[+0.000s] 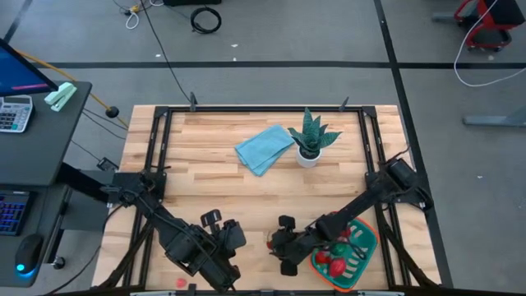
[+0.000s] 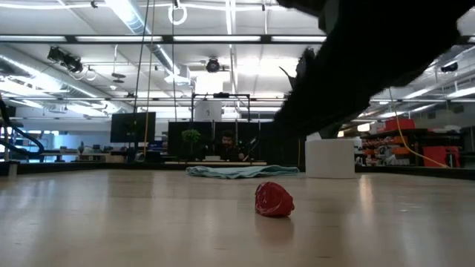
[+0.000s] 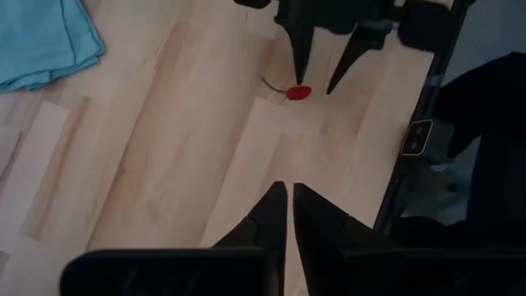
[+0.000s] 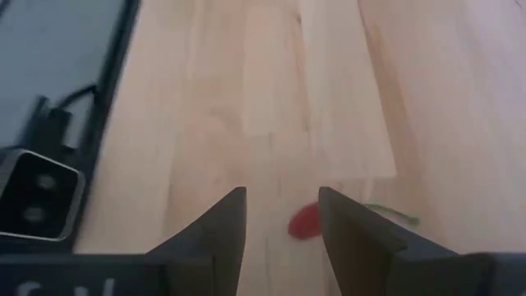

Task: Pick and placing Produce into tupperware
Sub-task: Put the cherry into the basket

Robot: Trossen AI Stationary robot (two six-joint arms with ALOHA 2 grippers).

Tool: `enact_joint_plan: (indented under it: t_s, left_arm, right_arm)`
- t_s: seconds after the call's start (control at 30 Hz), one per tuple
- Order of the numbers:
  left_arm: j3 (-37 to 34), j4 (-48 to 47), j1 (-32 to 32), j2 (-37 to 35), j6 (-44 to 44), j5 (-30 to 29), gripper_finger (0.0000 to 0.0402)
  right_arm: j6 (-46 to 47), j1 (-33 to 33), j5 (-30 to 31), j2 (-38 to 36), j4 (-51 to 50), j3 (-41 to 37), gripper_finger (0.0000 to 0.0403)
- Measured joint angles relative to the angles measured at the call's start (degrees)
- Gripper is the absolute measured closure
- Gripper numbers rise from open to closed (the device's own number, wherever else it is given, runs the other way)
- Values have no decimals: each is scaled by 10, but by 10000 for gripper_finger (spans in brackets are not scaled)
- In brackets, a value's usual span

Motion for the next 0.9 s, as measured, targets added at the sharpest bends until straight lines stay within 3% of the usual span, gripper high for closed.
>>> enact_joint_plan:
  t_s: [0.33,0.63,0.77,0.9]
  left_arm:
    - [0,0,0,0,-2,0,332]
    - [0,0,0,0,-2,0,335]
    - [0,0,0,0,-1,0,339]
    - [0,1,-1,0,-14,0,338]
  right_arm:
    - [18,-10,14,48,3,0,242]
    - [14,-27,36,53,-2,0,246]
    - [1,-38,33,52,-2,0,277]
    - [-20,-46,20,47,-20,1,344]
